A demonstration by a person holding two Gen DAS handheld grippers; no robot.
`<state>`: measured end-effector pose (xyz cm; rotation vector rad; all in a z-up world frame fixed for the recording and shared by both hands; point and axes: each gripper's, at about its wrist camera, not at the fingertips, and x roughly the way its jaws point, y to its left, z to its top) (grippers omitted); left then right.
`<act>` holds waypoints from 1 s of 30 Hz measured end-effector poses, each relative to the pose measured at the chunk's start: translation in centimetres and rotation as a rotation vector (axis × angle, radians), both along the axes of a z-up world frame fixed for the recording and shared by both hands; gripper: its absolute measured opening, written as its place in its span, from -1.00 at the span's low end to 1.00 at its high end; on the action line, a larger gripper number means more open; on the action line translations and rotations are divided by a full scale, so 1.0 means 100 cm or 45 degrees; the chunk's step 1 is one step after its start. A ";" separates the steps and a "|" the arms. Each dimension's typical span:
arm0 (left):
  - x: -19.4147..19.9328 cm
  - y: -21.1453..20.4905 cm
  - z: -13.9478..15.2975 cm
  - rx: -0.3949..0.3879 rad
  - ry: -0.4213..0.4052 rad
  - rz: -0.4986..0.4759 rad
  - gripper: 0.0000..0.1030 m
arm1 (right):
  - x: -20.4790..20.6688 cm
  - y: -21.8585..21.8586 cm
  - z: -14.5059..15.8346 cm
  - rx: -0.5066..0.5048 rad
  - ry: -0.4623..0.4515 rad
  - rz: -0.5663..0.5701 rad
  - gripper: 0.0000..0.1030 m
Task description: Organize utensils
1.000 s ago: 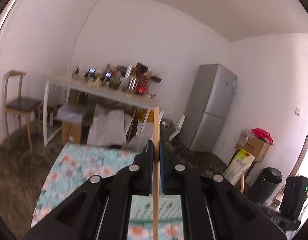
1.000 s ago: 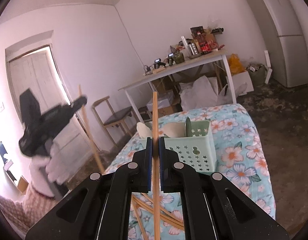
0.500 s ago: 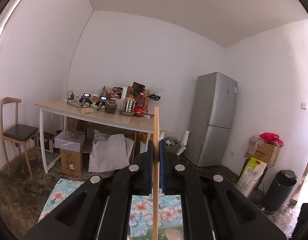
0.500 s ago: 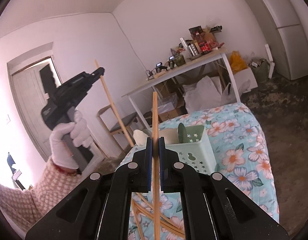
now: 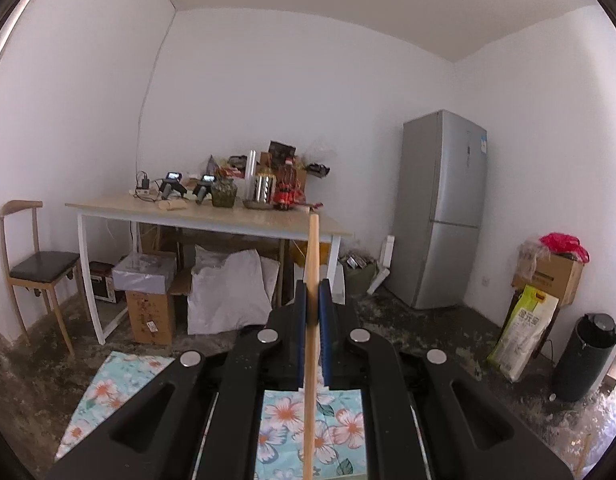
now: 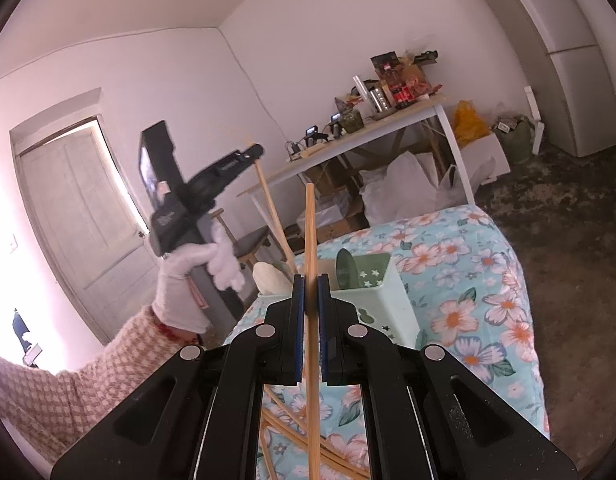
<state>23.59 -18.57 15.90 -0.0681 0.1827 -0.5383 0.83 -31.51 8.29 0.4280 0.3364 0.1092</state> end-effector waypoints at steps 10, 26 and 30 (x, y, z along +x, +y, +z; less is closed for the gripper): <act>0.003 -0.007 0.006 -0.038 -0.014 -0.011 -0.90 | -0.002 -0.012 -0.005 0.023 0.016 -0.016 -0.91; 0.007 -0.002 -0.043 -0.055 0.139 -0.023 -0.89 | 0.000 -0.007 -0.005 0.012 0.032 -0.008 -0.91; 0.004 0.000 -0.057 0.011 0.210 -0.055 -0.87 | 0.000 -0.003 -0.004 0.004 0.030 -0.005 -0.91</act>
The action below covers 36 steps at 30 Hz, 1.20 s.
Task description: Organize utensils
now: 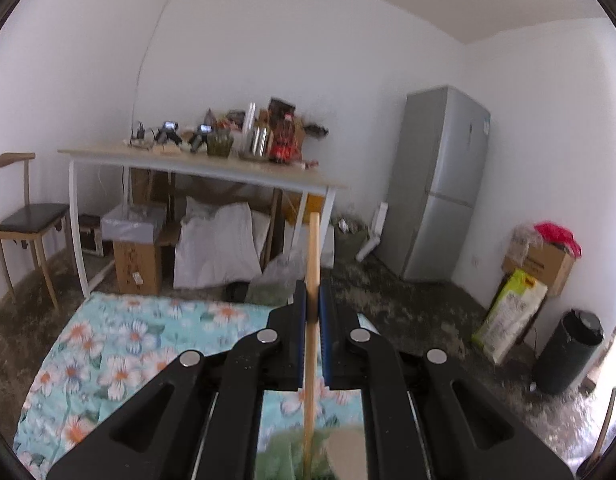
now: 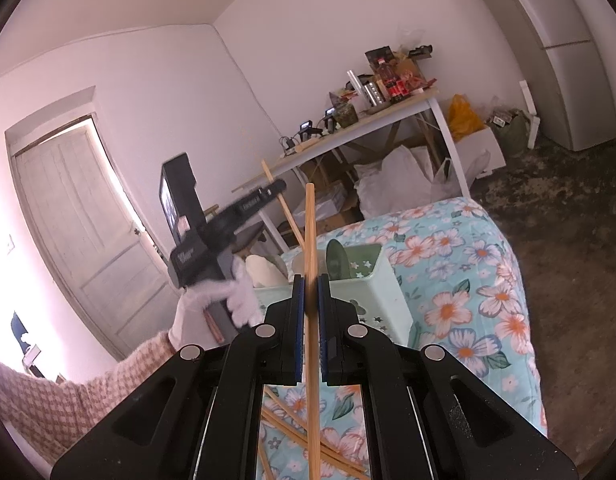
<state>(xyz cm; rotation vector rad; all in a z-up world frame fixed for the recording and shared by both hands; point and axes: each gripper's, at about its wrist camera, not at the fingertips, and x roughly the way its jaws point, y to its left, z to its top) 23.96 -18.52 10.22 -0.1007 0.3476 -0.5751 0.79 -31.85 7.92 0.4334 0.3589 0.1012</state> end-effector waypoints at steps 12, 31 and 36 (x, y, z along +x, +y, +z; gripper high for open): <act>-0.029 0.047 -0.013 0.021 0.117 0.024 -0.01 | -0.005 0.012 0.009 -0.023 -0.016 0.009 -0.91; -0.122 0.147 -0.095 0.079 0.311 0.033 0.33 | 0.080 0.042 0.074 -0.117 -0.194 0.188 -0.91; -0.130 0.158 -0.116 0.048 0.391 0.001 0.33 | 0.119 0.058 0.092 -0.201 -0.266 0.210 -0.91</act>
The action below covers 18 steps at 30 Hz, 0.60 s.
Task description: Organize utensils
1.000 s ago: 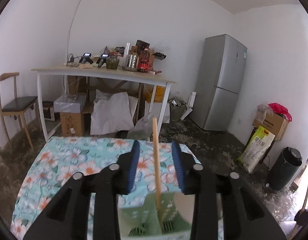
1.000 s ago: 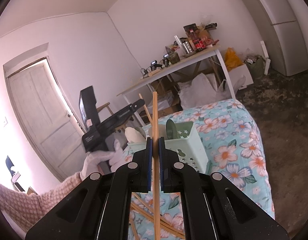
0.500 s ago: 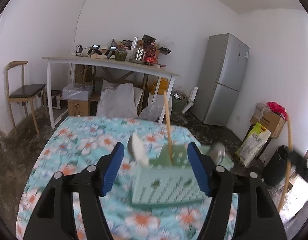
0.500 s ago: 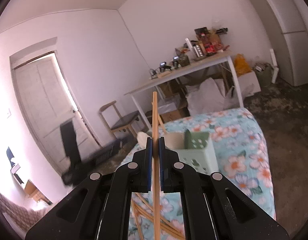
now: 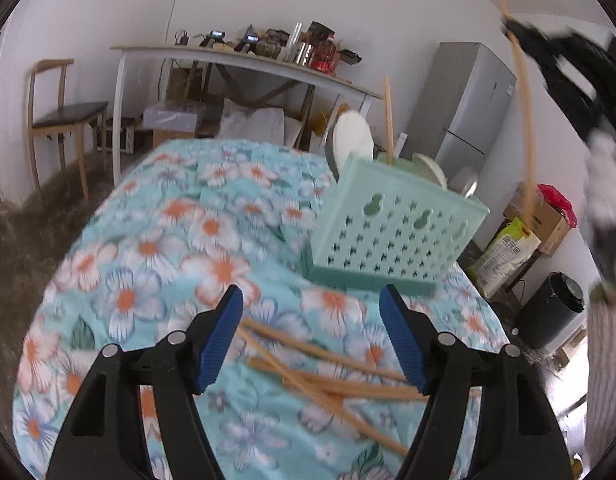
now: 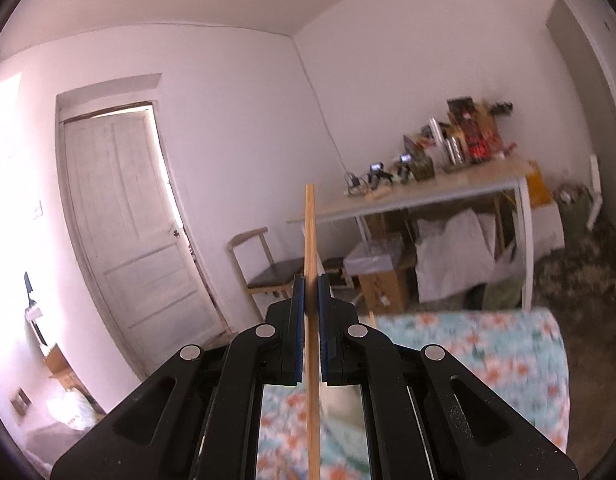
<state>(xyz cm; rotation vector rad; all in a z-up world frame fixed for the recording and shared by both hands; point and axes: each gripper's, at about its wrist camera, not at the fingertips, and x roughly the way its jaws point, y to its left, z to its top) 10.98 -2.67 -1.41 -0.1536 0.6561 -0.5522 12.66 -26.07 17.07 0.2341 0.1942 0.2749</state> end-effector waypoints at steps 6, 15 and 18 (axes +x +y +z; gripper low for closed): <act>-0.005 0.003 -0.013 -0.043 0.039 -0.053 0.33 | 0.038 0.013 0.011 -0.101 -0.077 0.000 -0.91; -0.002 0.001 -0.020 -0.048 0.042 -0.094 0.33 | 0.067 0.027 -0.018 -0.308 -0.065 -0.027 -0.91; 0.001 0.003 -0.022 -0.054 0.053 -0.091 0.33 | 0.073 0.027 -0.039 -0.377 -0.008 -0.041 -0.91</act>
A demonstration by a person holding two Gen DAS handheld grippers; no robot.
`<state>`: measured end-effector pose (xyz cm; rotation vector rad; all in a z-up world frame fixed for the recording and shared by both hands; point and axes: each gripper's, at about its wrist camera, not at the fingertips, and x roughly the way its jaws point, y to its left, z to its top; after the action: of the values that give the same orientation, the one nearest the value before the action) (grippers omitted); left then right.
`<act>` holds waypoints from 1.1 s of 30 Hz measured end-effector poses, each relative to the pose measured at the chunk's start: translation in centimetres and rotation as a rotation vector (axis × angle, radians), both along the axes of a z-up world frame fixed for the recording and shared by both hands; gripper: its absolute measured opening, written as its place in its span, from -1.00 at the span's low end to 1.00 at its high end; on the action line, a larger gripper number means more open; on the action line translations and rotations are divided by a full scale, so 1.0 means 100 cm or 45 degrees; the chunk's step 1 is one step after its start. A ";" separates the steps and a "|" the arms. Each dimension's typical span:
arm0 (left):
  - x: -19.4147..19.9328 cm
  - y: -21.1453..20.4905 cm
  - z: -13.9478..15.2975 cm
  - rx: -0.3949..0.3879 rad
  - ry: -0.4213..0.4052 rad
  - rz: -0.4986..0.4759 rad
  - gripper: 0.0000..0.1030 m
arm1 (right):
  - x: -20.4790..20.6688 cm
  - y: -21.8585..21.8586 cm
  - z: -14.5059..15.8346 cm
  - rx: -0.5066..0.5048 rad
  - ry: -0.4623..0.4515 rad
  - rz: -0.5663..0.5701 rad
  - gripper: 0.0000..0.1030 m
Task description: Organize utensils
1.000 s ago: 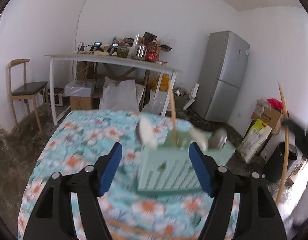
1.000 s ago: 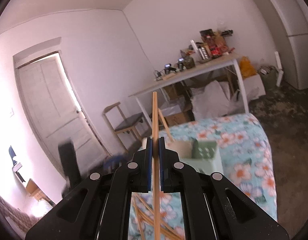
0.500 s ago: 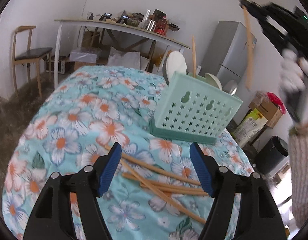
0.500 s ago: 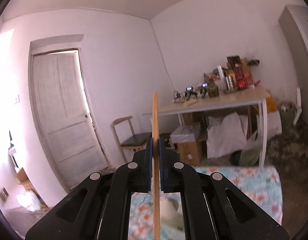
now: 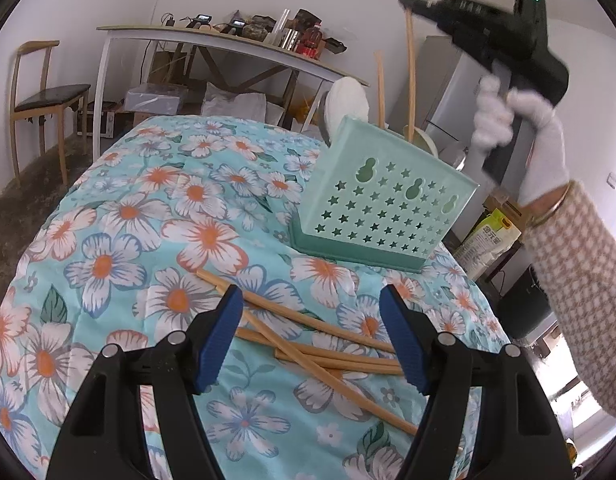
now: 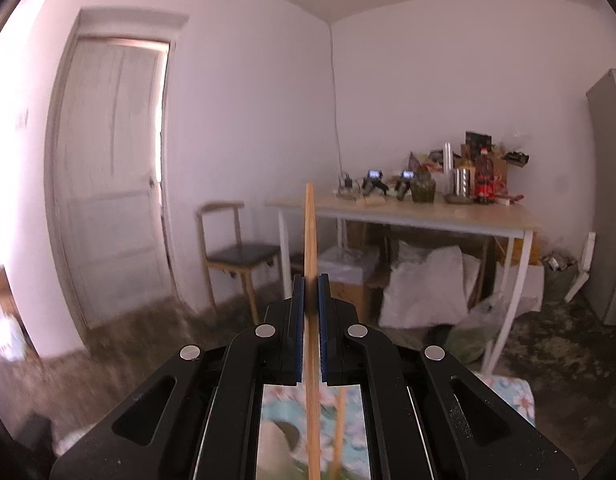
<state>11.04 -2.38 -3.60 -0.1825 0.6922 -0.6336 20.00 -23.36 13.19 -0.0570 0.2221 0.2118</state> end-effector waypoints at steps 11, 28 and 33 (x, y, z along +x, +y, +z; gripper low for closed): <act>0.001 0.000 -0.001 -0.019 0.013 -0.002 0.33 | -0.014 -0.009 -0.048 -0.111 0.245 -0.048 -0.72; -0.012 -0.005 0.006 -0.005 -0.002 -0.001 0.33 | -0.031 0.008 -0.084 -0.538 0.402 -0.330 -0.29; -0.016 -0.004 0.008 0.005 -0.005 0.005 0.33 | -0.034 -0.013 -0.079 -0.498 0.421 -0.460 -0.39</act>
<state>9.49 -2.80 -2.85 -0.1788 0.6890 -0.6289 16.61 -24.62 5.27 -0.3683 0.5952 -0.1882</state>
